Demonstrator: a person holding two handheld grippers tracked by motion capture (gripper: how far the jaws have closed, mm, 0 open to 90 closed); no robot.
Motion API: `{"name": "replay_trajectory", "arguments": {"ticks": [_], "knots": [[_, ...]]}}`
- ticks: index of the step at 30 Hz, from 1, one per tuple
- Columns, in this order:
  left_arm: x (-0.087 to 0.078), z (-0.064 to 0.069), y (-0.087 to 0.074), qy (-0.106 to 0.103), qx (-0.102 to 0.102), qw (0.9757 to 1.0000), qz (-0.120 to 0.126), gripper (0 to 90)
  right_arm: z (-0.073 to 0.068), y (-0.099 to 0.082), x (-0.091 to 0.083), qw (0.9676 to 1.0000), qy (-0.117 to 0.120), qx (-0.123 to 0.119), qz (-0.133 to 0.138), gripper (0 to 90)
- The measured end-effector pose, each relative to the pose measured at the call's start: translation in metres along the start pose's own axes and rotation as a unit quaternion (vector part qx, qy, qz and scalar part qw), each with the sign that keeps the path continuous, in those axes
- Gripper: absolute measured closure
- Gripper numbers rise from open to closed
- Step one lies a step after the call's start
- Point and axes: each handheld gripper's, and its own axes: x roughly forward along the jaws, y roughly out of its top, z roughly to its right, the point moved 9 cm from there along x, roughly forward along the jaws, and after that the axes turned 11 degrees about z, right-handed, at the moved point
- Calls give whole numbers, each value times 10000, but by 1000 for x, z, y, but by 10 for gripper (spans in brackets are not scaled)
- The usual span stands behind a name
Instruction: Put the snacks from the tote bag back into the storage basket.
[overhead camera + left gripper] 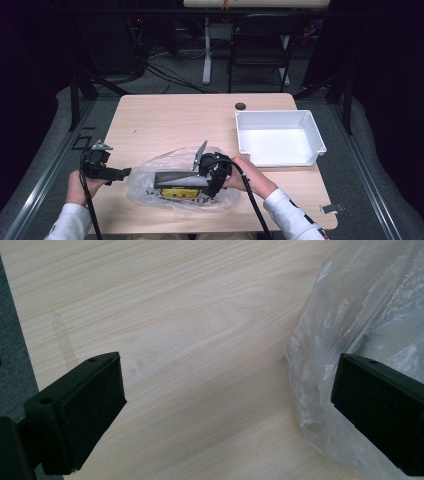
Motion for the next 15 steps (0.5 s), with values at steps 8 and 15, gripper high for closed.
{"name": "replay_trajectory", "arguments": {"ticks": [8,15], "knots": [[1,1,-1,-3,26,10000,-42,8,1,2,12,9989,26,-370,-281,355],[3,2,-1,-16,55,10000,-78,8,5,6,24,9971,43,-594,-471,436]]}}
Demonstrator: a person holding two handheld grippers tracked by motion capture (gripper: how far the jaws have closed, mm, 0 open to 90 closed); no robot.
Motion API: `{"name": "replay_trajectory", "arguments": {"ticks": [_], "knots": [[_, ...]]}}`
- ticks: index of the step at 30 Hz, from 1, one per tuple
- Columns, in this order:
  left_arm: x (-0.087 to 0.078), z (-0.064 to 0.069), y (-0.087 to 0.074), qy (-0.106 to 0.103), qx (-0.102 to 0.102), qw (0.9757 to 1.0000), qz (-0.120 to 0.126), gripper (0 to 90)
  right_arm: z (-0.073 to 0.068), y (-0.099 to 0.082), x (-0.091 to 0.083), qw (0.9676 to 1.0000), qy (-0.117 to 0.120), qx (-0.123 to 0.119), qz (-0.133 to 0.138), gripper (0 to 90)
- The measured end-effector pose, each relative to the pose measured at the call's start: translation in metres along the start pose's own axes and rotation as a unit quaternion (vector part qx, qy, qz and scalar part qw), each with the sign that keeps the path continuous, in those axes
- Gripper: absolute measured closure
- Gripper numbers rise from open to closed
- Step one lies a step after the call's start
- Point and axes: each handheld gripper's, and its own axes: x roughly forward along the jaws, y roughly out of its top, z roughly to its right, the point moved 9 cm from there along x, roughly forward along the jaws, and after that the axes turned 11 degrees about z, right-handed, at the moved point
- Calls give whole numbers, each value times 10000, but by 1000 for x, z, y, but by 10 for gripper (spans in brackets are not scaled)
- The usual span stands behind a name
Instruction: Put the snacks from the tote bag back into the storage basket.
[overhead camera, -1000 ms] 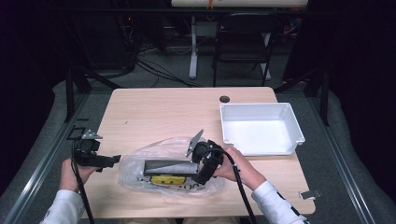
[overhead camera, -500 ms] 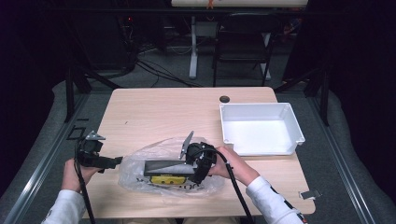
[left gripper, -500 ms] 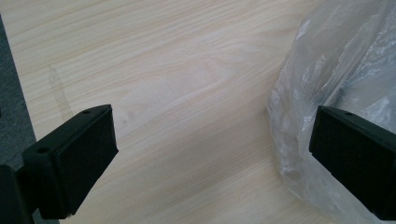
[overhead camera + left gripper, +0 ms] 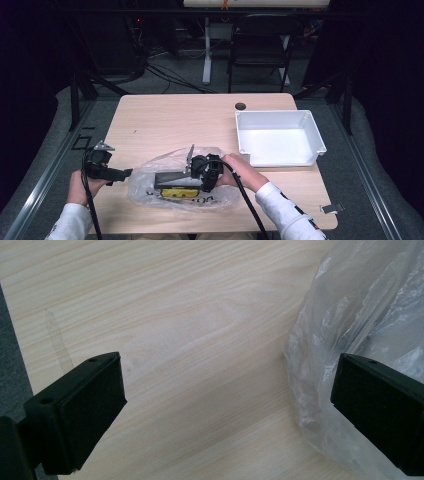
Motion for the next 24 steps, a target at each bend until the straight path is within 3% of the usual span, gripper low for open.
{"name": "replay_trajectory", "arguments": {"ticks": [10,15,24], "knots": [[-2,-3,1,20,-55,10000,71,8,6,1,18,9993,172,-140,-292,346],[-5,-6,4,-3,-169,9996,220,8,8,5,22,9990,86,-232,-379,341],[-5,-9,3,47,-185,9996,210,8,10,2,38,9971,164,-290,-684,358]]}}
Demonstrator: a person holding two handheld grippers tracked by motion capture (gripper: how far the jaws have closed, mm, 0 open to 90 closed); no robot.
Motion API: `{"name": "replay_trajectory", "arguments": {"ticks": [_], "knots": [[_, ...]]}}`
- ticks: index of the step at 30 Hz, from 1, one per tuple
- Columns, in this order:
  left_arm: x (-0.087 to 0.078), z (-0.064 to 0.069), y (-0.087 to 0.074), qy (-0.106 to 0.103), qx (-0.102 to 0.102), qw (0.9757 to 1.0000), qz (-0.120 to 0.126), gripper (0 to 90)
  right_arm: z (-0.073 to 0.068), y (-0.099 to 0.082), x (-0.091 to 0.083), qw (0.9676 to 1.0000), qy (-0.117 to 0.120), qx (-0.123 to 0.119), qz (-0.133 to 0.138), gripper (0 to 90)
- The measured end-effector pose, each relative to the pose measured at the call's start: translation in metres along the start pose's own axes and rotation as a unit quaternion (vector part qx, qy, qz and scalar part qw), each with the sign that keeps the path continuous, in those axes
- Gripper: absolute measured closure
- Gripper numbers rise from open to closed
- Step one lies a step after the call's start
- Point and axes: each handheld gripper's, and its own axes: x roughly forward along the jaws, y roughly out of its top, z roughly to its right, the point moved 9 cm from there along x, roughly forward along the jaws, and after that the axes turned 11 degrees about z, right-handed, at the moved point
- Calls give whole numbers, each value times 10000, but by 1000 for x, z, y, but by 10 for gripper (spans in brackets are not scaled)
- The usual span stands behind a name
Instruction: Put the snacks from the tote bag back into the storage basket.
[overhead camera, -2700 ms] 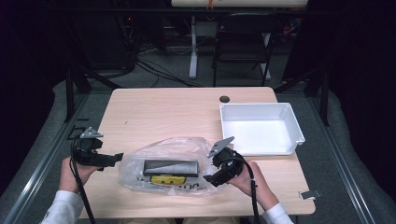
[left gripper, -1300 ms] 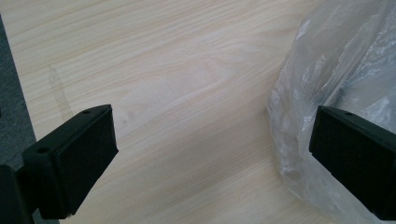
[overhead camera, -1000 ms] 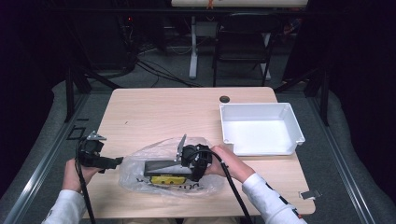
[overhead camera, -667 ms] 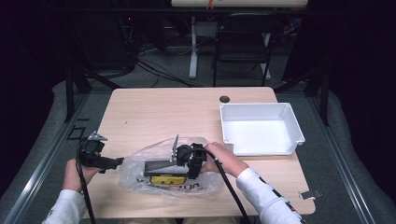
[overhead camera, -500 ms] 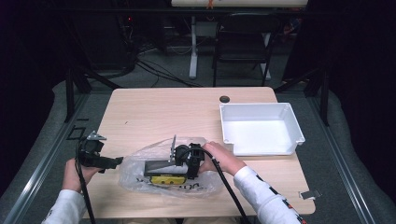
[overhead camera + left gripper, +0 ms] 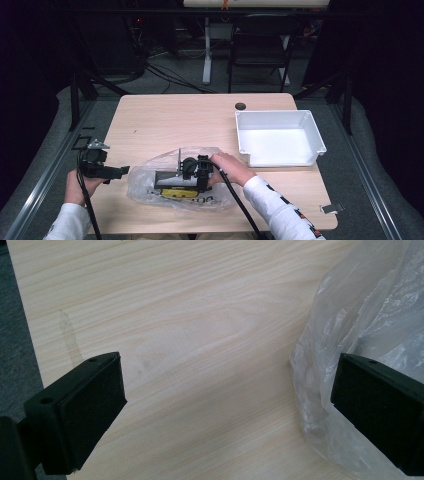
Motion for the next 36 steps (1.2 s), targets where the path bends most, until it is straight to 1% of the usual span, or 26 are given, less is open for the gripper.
{"name": "replay_trajectory", "arguments": {"ticks": [5,7,8,12,15,19,26,27,29,30,32,36], "knots": [[0,2,-1,-41,-7,10000,-44,8,1,0,9,9998,20,-87,-195,381],[1,2,-1,-54,-7,10000,-48,8,1,0,11,9997,46,-98,-224,389],[0,2,-1,-61,-8,9999,-80,8,1,0,11,9997,63,-71,-210,394],[1,2,-1,-42,2,10000,-70,8,2,0,12,9997,151,-6,-170,393],[2,3,-1,-52,9,10000,-70,8,2,-1,15,9994,155,-40,-297,392],[1,2,-2,-52,6,10000,-75,8,2,-1,17,9995,203,20,-248,409],[1,2,-2,-51,5,10000,-75,8,3,-2,15,9994,259,57,-228,422],[2,2,-2,-52,3,10000,-77,9,4,-2,15,9995,266,83,-179,422],[2,2,-2,-51,-13,10000,-75,8,4,-3,12,9993,274,47,-230,422],[2,1,-2,-48,-8,10000,-81,8,4,-3,11,9995,253,84,-195,422],[2,1,-2,-50,-7,10000,-81,8,5,-4,7,9994,240,65,-239,422],[2,2,-2,-46,-13,10000,-80,8,7,-5,-2,9996,176,114,-197,422]]}}
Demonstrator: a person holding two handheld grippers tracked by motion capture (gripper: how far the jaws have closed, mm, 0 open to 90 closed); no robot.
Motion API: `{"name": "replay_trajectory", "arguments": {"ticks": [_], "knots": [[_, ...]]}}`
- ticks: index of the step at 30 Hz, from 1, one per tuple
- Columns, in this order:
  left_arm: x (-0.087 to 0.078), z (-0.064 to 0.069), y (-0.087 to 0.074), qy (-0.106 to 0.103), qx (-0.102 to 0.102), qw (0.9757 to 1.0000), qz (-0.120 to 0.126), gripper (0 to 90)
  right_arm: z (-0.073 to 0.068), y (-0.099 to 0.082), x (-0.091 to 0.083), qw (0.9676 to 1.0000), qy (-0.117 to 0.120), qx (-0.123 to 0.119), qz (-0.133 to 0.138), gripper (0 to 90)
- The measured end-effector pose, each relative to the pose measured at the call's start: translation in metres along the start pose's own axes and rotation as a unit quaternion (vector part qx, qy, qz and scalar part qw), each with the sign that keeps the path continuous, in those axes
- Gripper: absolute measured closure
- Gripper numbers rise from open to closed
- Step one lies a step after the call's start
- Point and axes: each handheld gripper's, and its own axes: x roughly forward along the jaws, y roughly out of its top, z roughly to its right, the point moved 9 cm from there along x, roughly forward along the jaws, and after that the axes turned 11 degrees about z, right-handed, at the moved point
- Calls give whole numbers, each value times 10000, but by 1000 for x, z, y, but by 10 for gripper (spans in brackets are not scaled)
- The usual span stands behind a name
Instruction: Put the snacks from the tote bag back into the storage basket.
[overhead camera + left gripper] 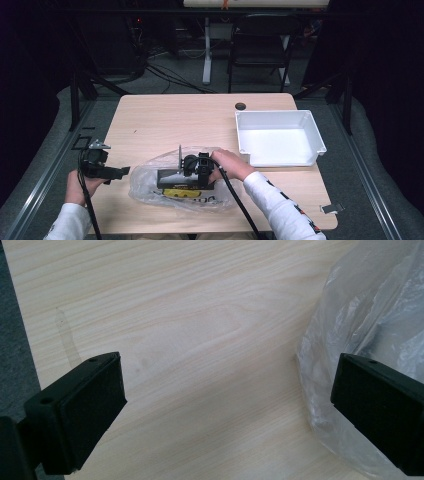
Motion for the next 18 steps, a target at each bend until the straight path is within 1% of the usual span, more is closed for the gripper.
{"name": "replay_trajectory", "arguments": {"ticks": [11,14,18], "knots": [[0,-1,-1,13,-5,10000,-10,8,3,-9,-22,9999,-113,36,-2,422],[0,-1,-1,10,-8,10000,-15,8,3,-10,-29,9999,-166,33,24,422],[1,0,-1,10,4,10000,-24,8,0,-8,-35,9998,-159,12,111,423]]}}
